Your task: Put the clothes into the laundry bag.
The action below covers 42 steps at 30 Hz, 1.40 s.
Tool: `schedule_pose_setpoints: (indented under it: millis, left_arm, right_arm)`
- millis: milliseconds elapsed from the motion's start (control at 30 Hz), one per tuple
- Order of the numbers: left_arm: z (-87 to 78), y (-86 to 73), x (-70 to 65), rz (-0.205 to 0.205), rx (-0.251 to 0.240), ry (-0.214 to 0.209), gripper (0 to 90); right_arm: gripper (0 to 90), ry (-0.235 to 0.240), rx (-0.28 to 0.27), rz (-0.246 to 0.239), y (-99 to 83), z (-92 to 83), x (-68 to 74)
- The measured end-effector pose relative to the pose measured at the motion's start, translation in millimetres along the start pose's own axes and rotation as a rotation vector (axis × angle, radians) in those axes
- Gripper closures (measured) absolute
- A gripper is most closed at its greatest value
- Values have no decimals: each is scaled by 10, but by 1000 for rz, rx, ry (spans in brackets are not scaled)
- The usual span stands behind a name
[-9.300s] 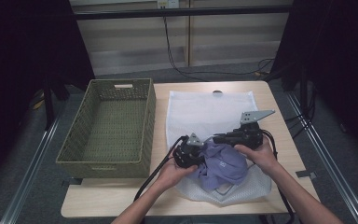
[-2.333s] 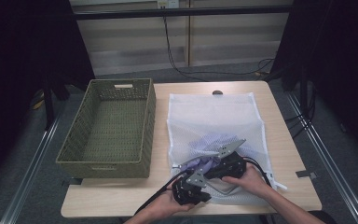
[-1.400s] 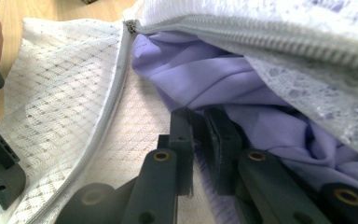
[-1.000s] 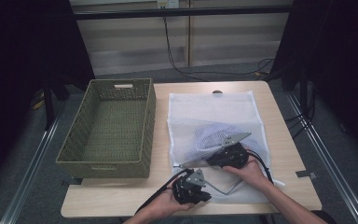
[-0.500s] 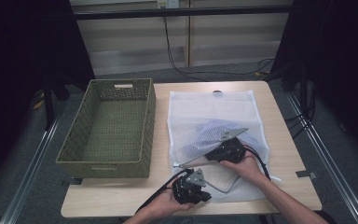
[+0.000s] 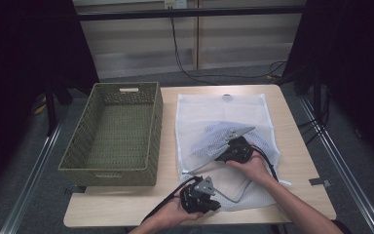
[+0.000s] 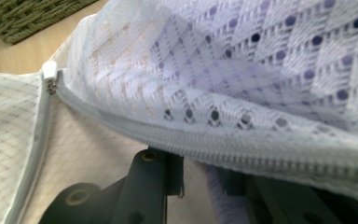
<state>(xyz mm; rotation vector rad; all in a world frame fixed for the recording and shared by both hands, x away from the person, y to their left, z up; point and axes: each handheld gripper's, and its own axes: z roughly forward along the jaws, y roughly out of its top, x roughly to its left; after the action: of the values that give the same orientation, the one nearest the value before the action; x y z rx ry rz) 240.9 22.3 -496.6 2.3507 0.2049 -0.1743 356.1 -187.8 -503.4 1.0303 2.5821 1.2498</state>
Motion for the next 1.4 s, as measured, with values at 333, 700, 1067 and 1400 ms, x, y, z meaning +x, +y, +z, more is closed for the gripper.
schedule_pose_setpoints:
  millis: [333, 700, 1067, 1400]
  left_arm:
    - [-1, 10, -3, -5, 8, -6, 868]
    - [8, 20, -37, 18, 10, 19, 868]
    - [-18, 30, -5, 0, 44, 9, 869]
    - [-14, 29, -7, 9, 38, 6, 867]
  right_arm:
    - [715, -22, -13, 32, 65, 45, -80]
    - [721, 93, -16, 11, 26, -221, 20]
    - [863, 108, 29, -20, -153, -461, -21]
    - [873, -15, 53, 28, -252, -407, -300]
